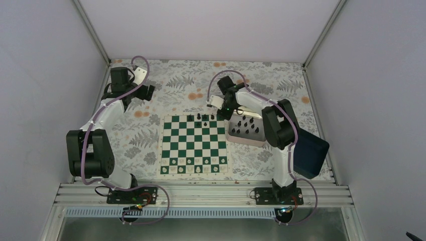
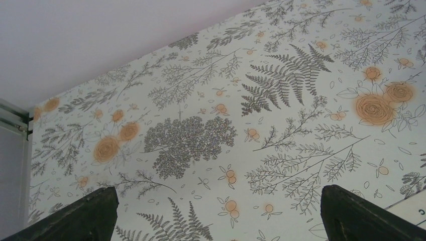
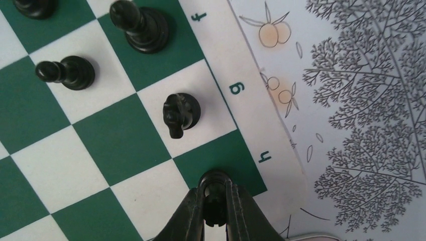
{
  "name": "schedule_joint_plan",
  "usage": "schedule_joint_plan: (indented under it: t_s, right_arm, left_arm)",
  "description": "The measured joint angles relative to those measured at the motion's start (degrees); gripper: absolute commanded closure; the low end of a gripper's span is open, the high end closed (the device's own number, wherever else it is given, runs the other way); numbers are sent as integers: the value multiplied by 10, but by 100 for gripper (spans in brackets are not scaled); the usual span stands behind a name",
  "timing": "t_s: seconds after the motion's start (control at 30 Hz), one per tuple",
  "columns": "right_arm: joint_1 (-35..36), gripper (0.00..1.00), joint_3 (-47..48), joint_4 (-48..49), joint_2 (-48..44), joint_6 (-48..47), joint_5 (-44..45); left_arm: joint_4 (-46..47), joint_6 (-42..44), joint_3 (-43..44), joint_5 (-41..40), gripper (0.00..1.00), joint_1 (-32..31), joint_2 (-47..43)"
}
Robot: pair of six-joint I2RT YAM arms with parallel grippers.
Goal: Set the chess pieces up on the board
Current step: Place the chess piece on the chessboard.
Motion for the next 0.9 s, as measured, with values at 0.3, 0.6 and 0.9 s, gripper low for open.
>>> schedule_joint_plan:
  t_s: [0.3, 0.6, 0.9]
  right_arm:
    - [0, 93, 12, -2, 2, 0, -9]
    - [0, 88, 13, -8, 7, 0, -12]
    - [0, 67, 13, -3, 9, 0, -10]
  left_arm:
    - [0, 0, -3, 0, 0, 3, 0]
    - [0, 0, -3, 1, 0, 3, 0]
    - [0, 0, -3, 2, 0, 3, 0]
